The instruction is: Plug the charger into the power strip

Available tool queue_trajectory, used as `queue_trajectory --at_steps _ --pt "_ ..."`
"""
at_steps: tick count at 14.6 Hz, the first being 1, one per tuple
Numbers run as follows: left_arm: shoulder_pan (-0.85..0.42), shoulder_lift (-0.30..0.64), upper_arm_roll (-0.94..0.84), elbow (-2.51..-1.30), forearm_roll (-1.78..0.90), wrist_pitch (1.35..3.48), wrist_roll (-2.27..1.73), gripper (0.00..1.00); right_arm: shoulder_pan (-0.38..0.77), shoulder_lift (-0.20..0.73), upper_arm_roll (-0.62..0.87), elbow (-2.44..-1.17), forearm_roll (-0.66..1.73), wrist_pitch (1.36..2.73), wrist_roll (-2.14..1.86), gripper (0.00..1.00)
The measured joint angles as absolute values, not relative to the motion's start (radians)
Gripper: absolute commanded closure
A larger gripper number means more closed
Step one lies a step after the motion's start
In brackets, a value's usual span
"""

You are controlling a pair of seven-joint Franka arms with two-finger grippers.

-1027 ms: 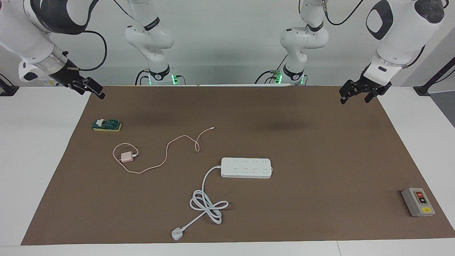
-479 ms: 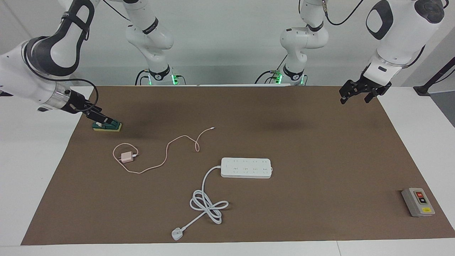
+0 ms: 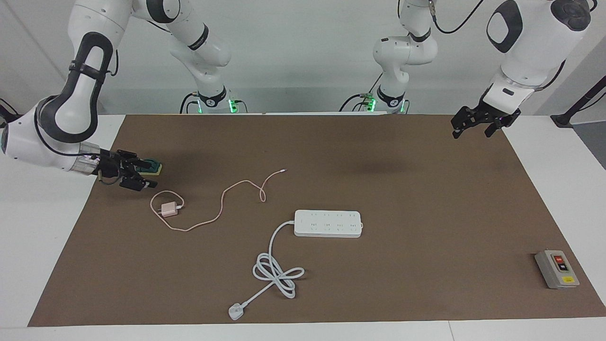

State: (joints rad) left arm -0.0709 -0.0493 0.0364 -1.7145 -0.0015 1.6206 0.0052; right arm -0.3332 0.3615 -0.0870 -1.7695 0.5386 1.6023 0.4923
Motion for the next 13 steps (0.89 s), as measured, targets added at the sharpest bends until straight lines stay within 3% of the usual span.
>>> queue_trajectory --at_steps 5,13 --pt "-0.077 -0.049 0.027 -1.719 -0.178 1.621 0.007 0.0 -0.331 0.431 -0.081 -1.757 0.638 1.677 0.616 0.0" --pt "-0.09 -0.054 0.026 -1.834 -0.734 1.728 0.006 0.0 -0.33 0.498 -0.078 -1.757 0.655 1.714 0.635 0.0"
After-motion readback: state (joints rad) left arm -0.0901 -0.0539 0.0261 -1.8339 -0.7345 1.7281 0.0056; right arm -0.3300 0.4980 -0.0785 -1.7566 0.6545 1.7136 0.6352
